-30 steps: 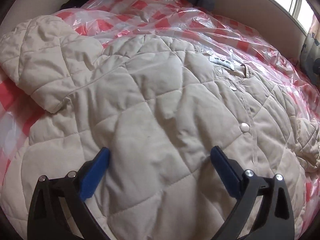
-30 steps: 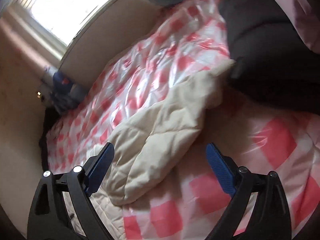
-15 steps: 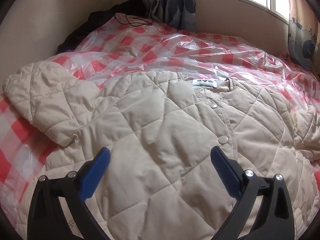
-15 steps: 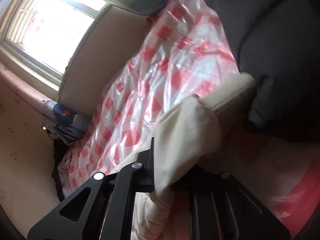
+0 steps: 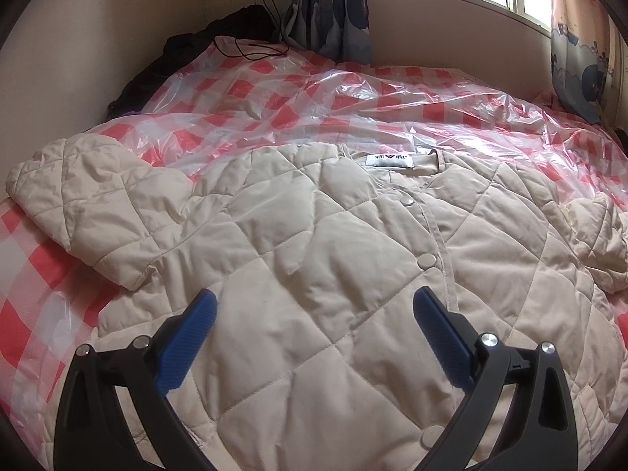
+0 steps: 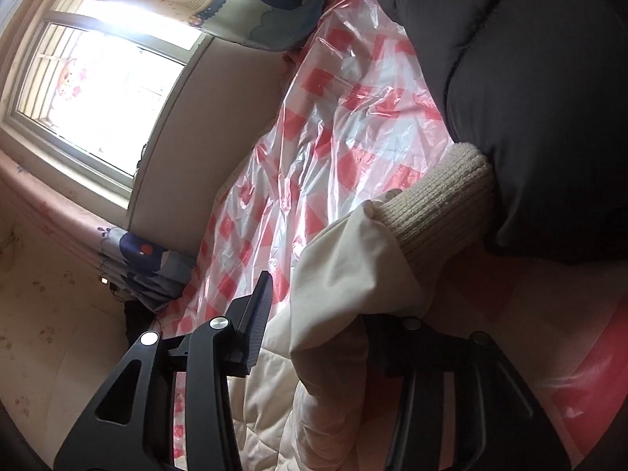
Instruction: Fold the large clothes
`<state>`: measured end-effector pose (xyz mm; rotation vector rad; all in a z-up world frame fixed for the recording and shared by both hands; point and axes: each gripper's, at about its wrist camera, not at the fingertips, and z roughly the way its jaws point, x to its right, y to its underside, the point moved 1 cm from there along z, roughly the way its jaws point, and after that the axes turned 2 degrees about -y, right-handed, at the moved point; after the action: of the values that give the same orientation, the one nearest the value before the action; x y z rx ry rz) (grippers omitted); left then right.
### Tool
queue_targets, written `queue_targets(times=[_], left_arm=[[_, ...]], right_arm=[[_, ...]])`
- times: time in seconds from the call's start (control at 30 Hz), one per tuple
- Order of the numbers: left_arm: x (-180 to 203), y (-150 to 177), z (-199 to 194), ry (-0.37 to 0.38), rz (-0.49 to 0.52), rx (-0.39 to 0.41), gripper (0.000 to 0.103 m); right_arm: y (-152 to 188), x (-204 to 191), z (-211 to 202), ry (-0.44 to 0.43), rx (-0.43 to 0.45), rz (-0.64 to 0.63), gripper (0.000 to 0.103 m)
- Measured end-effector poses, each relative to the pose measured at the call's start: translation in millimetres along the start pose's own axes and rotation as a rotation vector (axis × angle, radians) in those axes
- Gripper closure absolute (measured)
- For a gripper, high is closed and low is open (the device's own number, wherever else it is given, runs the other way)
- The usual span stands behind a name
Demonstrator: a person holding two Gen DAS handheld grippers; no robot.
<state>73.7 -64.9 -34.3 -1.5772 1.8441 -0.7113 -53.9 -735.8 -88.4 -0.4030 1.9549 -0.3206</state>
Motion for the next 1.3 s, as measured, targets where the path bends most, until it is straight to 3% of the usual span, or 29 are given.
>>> queue_targets(times=[0.07,0.13,0.23,0.47,0.73,1.3], left_arm=[[1,0,-2,0.001,0.006,0.001,0.007],[2,1,-3,0.0,0.011,0.003,0.007],[3,2,-5,0.0,0.016,0.009,0.007],[1,2,-10,0.0,0.008,0.021,0.007],[-6,0,-18,0.003,-0.005,0.04,0.007],[-26,-3,-31,0.016,-0.049,0.062,0.007]], right_arm=[[0,0,0,-0.002,0.006,-0.001,0.061],[0,-5,-3,0.01,0.025,-0.032,0.084],[1,-13,-9,0.022,0.046,-0.075,0.09],[-3,-37,-22,-0.015,0.085,-0.135,0.091],[2,-107,-27,-0.087,0.105,-0.258,0.091],[70,-233,6,-0.254,0.027,-0.404,0.091]])
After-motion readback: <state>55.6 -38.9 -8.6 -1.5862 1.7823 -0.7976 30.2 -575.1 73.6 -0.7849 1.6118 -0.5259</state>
